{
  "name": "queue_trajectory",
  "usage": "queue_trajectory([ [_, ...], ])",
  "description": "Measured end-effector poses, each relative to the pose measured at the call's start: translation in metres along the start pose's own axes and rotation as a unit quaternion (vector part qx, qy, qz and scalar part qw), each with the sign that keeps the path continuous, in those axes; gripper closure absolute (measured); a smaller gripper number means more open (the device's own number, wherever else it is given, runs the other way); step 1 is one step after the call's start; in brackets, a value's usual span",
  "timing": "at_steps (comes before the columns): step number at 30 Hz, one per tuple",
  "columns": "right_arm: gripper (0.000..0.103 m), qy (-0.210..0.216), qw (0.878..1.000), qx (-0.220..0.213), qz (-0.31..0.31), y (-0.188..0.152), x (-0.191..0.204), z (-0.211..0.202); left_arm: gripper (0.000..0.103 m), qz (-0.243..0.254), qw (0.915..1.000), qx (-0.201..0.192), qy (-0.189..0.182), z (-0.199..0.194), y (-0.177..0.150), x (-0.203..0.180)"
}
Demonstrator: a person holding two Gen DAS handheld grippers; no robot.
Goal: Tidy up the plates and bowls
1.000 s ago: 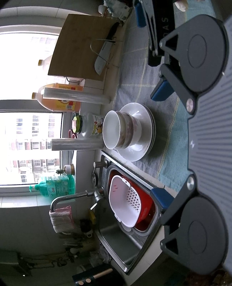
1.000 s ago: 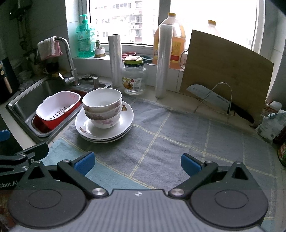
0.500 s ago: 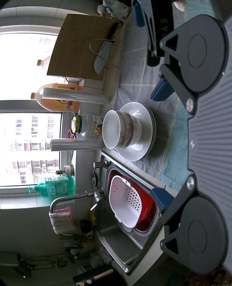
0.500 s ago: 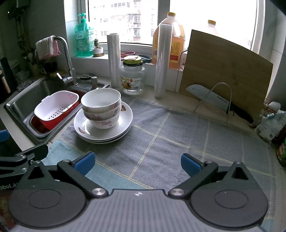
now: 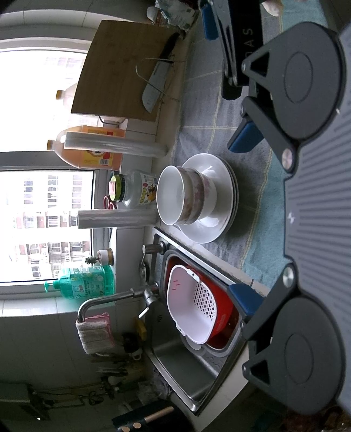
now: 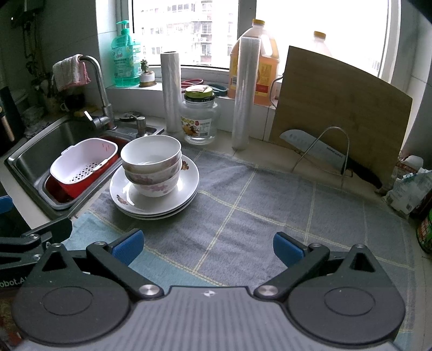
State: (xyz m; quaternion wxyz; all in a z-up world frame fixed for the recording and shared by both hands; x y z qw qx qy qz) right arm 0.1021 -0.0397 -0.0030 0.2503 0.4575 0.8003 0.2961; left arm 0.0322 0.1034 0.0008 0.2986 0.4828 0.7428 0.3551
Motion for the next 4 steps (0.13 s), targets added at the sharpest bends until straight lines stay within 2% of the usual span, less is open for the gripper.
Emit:
queue_trajectory([
  [4, 0.0, 0.0, 1.0, 0.0, 0.0, 0.0001, -0.0006, 0.0, 0.001, -0.001, 1.0, 0.0, 0.0, -0.0002, 0.0001, 0.0],
])
Point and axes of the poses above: each gripper's, at about its wrist camera, not at the fingertips, and z roughly the way its jaws point, x to its left, y to its top, the point moved 5 cm from there along z, roughly the way its jaws point, and after that the axes turned 9 degrees about -z, right-handed, at the moved point
